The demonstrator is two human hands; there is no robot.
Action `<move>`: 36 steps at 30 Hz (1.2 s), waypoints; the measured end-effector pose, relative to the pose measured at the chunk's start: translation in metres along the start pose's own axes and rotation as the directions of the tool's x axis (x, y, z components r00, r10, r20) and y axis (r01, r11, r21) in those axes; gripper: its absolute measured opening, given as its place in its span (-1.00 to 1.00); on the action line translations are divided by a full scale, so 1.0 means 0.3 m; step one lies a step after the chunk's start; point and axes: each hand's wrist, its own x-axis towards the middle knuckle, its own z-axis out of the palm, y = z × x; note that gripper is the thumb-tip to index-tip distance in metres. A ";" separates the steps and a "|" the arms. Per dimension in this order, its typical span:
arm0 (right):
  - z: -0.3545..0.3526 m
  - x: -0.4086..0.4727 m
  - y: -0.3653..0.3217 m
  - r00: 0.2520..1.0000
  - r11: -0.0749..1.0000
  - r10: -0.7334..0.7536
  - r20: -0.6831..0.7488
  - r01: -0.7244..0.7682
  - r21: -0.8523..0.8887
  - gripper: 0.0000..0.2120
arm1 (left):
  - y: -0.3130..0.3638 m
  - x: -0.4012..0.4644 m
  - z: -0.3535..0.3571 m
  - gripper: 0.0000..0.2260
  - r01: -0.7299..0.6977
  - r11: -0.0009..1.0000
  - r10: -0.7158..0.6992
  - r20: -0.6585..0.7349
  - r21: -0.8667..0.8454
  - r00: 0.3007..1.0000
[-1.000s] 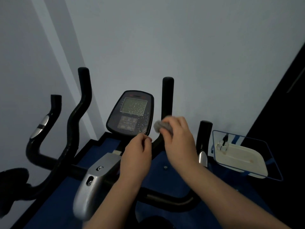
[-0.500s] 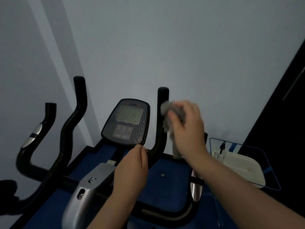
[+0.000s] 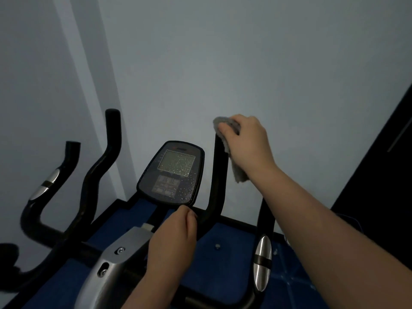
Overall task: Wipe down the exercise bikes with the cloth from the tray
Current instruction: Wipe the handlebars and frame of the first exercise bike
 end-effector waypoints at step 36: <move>-0.011 -0.023 0.042 0.715 0.480 -0.565 0.411 0.690 -0.541 -0.89 | 0.011 -0.004 0.004 -0.78 0.058 0.998 -0.058 -0.053 -0.002 0.997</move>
